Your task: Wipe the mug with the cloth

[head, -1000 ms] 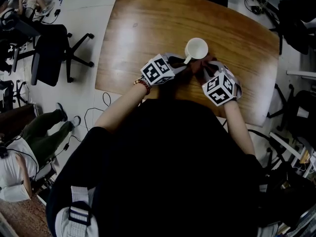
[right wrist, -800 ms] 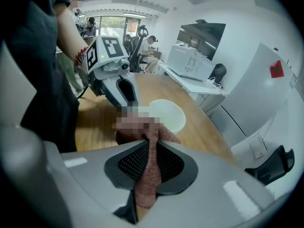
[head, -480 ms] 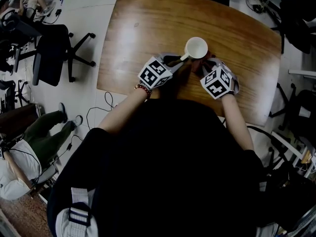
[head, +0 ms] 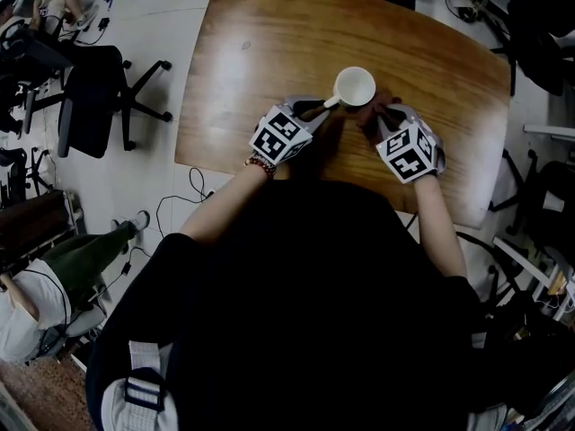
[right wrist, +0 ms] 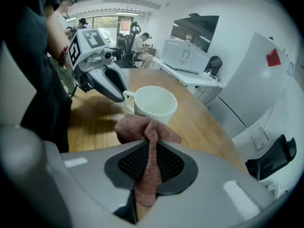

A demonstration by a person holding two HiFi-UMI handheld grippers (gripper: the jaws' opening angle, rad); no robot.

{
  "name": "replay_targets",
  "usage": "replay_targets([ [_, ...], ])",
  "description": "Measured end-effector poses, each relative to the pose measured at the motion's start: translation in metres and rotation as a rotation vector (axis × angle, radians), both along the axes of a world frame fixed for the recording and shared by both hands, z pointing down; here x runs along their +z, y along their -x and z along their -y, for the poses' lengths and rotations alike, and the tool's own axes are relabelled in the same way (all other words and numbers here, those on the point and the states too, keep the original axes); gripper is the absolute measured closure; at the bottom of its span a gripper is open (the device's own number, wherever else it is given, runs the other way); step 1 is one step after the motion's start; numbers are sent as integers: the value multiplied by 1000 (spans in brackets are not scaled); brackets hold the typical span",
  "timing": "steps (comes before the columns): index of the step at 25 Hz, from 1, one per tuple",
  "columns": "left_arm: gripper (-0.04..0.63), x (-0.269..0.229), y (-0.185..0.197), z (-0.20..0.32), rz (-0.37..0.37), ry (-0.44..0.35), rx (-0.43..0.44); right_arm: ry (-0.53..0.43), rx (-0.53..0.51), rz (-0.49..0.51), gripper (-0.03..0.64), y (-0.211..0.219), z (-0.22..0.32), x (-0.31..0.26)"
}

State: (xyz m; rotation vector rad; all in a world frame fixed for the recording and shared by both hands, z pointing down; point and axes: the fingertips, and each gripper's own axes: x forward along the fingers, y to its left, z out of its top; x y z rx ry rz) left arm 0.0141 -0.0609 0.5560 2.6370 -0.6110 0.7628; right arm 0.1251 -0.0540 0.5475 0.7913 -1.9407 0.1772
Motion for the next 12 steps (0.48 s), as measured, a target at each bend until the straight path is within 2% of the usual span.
replay_targets([
  [4, 534, 1, 5, 5, -13, 0, -39, -10, -12, -5, 566, -7, 5, -6],
  [12, 541, 0, 21, 24, -18, 4, -113, -11, -134, -15, 568, 10, 12, -11],
])
